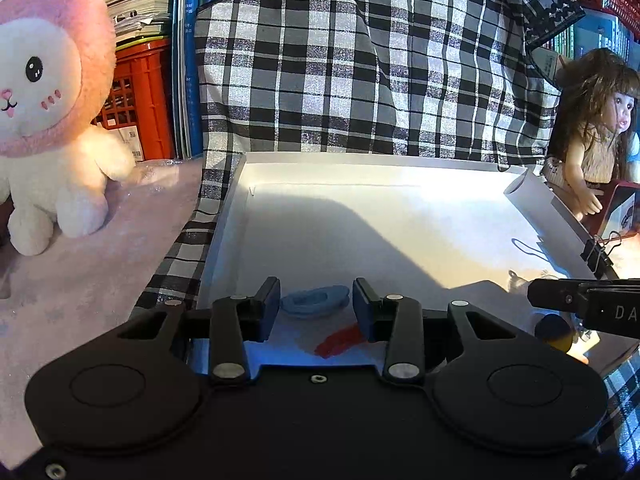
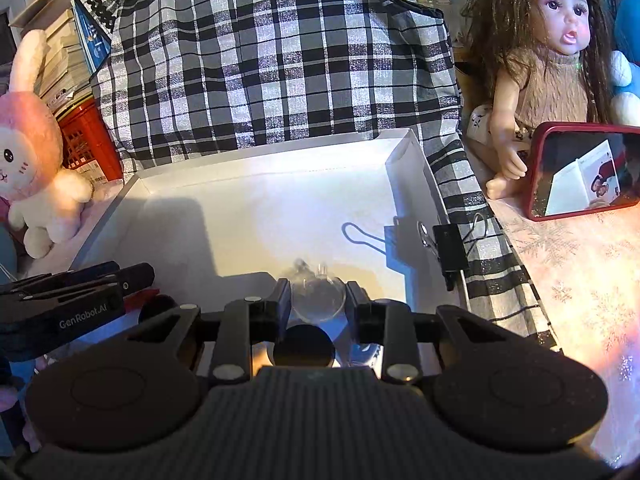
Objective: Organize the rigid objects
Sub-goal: 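Open the left tool to drop the clip while the right tool releases the ball, then withdraw both tools from the box back over the plaid cloth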
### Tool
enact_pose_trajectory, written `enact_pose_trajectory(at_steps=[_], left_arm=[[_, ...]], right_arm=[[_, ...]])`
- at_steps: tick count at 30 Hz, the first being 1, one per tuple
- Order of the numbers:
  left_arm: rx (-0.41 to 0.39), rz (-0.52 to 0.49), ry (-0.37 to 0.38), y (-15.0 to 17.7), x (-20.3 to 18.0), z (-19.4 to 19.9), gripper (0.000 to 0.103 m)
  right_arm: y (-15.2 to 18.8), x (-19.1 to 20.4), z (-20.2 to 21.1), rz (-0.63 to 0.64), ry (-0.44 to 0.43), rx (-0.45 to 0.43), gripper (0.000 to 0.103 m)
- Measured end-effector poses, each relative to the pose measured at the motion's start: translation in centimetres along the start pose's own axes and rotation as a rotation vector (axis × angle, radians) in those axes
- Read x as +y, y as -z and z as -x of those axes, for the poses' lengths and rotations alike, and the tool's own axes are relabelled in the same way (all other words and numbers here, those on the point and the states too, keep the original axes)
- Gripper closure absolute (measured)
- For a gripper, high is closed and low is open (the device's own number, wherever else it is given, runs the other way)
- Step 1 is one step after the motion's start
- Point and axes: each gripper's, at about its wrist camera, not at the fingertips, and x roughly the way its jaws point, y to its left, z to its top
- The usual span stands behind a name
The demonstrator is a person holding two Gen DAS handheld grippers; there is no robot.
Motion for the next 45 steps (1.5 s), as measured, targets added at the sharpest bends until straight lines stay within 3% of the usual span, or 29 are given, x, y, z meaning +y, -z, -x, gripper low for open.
enact_pose_trajectory(at_steps=[2, 7, 13, 24, 31, 45], left_arm=[[-0.004, 0.003, 0.000, 0.0, 0.0, 0.3, 0.059], [-0.029, -0.009, -0.012, 0.1, -0.2, 1.6, 0.047], [-0.075, -0.017, -0.005, 0.4, -0.5, 4.1, 0.027], [-0.096, -0.034, 0.040, 2.9, -1.1, 9.4, 0.022], [-0.120, -0.071, 0.044, 5.1, -2.0, 12.7, 0.020], [-0.164, -0.053, 0.050, 10.2, -3.0, 17.8, 0.018]], right_arm=[[0.1, 0.0, 0.2, 0.000, -0.003, -0.006, 0.065], [0.3, 0.2, 1.3, 0.007, -0.009, -0.030, 0.053], [0.8, 0.5, 3.1, 0.035, -0.010, -0.064, 0.044], [3.1, 0.5, 7.2, 0.079, -0.017, -0.134, 0.024], [5.2, 0.8, 9.8, 0.105, -0.033, -0.159, 0.019], [9.9, 0.9, 14.1, 0.172, -0.044, -0.212, 0.015]])
